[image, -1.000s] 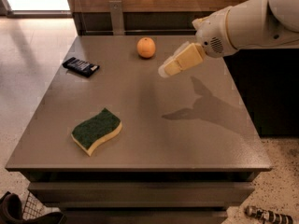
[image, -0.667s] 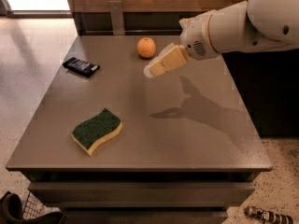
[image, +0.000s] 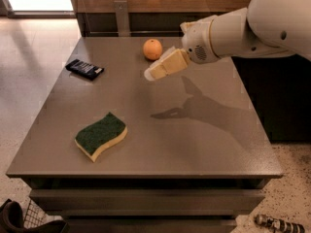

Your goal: Pick rxbar blueberry

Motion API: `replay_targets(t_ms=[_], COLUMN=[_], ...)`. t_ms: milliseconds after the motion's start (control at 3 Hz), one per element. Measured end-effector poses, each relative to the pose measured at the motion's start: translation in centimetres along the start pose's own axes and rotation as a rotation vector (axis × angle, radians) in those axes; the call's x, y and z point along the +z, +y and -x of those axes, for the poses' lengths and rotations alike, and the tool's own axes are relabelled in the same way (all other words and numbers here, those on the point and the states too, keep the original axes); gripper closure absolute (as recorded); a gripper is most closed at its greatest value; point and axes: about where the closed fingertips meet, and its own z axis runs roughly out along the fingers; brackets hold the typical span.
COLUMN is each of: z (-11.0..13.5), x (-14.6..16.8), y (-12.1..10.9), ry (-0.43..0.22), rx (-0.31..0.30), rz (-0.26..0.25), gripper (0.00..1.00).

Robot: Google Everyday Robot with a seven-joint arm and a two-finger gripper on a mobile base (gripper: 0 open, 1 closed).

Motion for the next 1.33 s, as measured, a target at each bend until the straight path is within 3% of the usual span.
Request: replay_targets(t_ms=[667, 1333], z=[-0.4, 0.0], x=[9.1, 17.1], y=[-0.1, 0.7], ry=[-0.116, -0.166], rx=[0.020, 0.035], rz=[0.119, 0.227], gripper=[0.00, 0.00])
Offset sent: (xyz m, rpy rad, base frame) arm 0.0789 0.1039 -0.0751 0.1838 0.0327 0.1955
